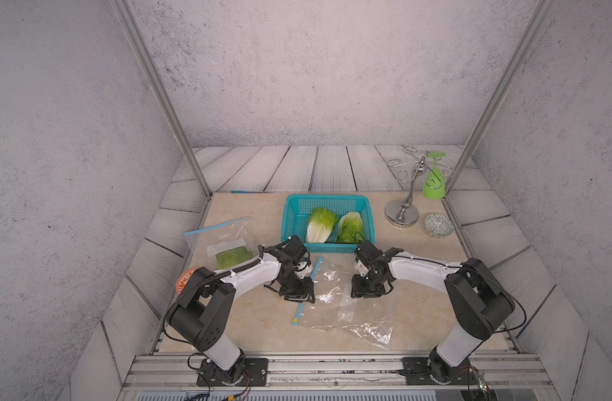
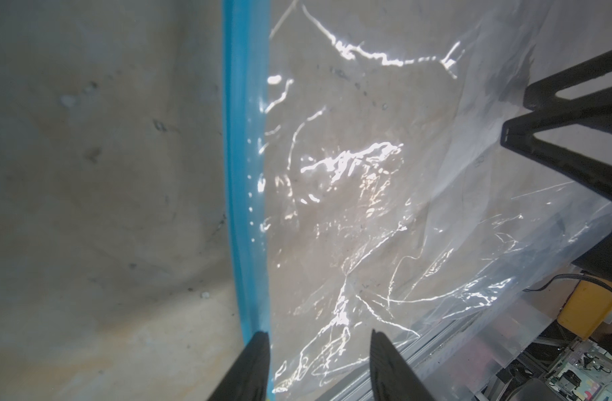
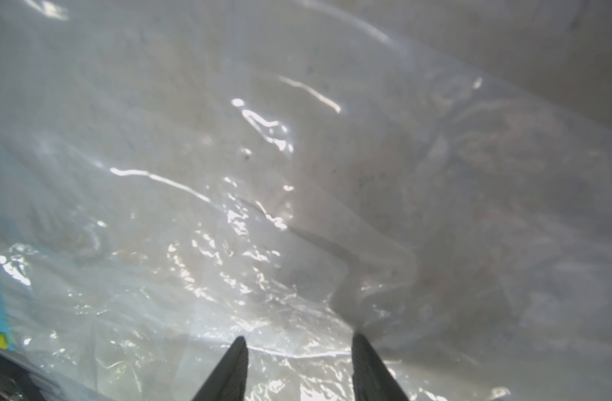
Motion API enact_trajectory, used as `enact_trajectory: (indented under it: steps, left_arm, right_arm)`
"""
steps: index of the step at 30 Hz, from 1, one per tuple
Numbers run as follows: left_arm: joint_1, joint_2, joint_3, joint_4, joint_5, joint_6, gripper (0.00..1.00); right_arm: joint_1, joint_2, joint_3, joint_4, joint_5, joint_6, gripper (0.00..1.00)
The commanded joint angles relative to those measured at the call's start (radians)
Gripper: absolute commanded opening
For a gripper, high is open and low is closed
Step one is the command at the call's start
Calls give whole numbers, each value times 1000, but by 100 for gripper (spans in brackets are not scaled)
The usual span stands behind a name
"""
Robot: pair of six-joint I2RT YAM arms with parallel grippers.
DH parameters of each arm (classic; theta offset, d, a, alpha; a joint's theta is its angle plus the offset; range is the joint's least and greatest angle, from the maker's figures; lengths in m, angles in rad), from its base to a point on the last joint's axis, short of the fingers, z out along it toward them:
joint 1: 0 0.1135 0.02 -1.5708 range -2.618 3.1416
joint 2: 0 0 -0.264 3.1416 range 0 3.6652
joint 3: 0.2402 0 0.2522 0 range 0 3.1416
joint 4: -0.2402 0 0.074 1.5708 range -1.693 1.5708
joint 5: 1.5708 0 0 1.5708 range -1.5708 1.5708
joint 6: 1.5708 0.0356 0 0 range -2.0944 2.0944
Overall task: Put the chinese cabbages into a zipper bag and zip it
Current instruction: Pick up the zipper food storage bag at the center of the board.
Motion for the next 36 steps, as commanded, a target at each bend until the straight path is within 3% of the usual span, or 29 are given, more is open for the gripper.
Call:
enact_trajectory:
  steps: [1, 9, 15, 27, 36]
  left_arm:
    - [-10, 6, 3, -6, 8, -6, 49]
    - [-4, -6, 10, -56, -72, 16, 53]
    - [-7, 27, -13, 11, -4, -27, 53]
    - [11, -15, -21, -59, -69, 17, 52]
    - [12, -1, -48, 10, -2, -22, 52]
  right_arm:
    - [-5, 42, -20, 5, 9, -8, 49]
    - [-6, 42, -29, 12, 6, -5, 49]
    - [-6, 43, -32, 16, 3, -4, 49]
    - [-8, 46, -35, 20, 0, -2, 49]
    - [-8, 50, -34, 25, -5, 1, 49]
